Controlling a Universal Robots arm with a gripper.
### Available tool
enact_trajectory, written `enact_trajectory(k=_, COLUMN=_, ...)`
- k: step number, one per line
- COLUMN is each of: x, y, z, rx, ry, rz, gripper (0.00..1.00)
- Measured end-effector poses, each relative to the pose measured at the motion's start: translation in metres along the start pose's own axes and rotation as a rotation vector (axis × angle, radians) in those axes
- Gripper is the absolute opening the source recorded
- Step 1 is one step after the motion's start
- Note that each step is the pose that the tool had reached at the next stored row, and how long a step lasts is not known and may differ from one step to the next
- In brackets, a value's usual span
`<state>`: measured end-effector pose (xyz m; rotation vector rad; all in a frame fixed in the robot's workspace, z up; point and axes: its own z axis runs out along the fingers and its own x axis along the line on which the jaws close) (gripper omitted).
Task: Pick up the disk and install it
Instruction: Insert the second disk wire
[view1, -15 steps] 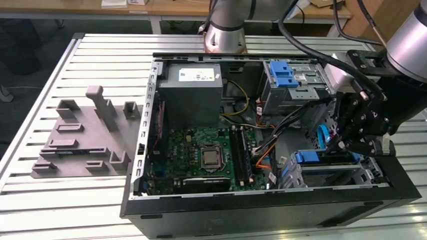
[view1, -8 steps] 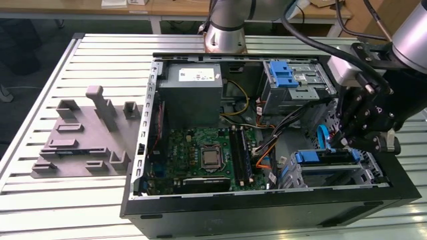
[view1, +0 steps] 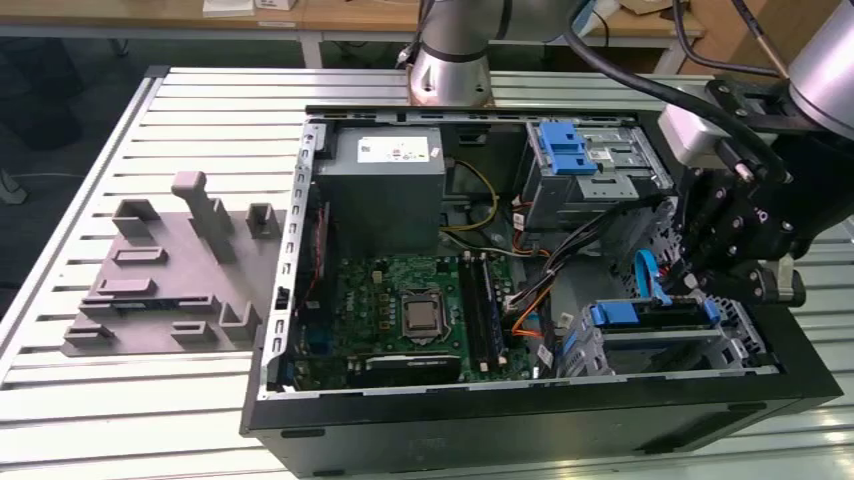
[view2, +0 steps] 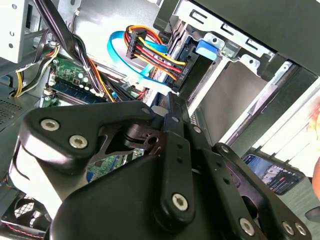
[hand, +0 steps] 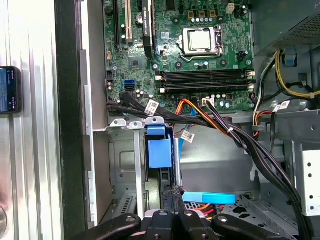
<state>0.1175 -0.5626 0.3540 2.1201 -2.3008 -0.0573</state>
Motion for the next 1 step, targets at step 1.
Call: enact_trajectory(k=1, x=0.0, y=0.0, z=0.0, rx=0.0, ry=0.0, rz=0.0, gripper=0.11)
